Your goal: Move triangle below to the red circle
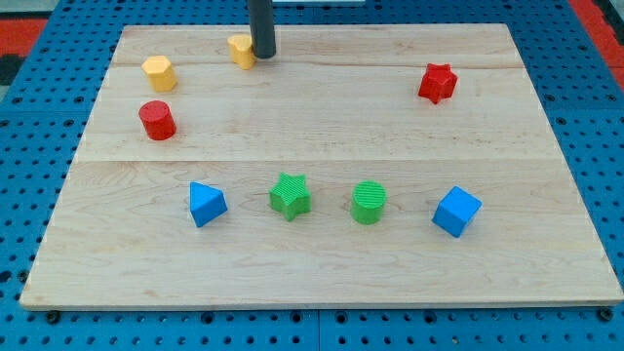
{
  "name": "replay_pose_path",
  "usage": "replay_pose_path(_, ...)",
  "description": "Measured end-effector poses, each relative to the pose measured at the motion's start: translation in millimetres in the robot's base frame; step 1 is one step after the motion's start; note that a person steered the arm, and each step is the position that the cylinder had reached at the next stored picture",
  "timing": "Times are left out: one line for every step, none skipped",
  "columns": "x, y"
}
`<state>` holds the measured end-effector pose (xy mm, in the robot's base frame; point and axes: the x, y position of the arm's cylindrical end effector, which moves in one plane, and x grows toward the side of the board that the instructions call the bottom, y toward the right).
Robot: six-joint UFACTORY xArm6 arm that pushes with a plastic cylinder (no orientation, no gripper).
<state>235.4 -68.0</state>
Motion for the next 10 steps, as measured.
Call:
replay_pose_path(-29, -5)
replay_pose_path(-38, -89)
replay_pose_path(25, -65)
replay_pose_path(23, -21)
replay_pose_path(20, -48)
replay_pose_path(-9, -103)
replay_pose_path(12, -138)
replay_pose_path(33, -161)
replay_pose_path(101, -231)
replay_pose_path(207, -222)
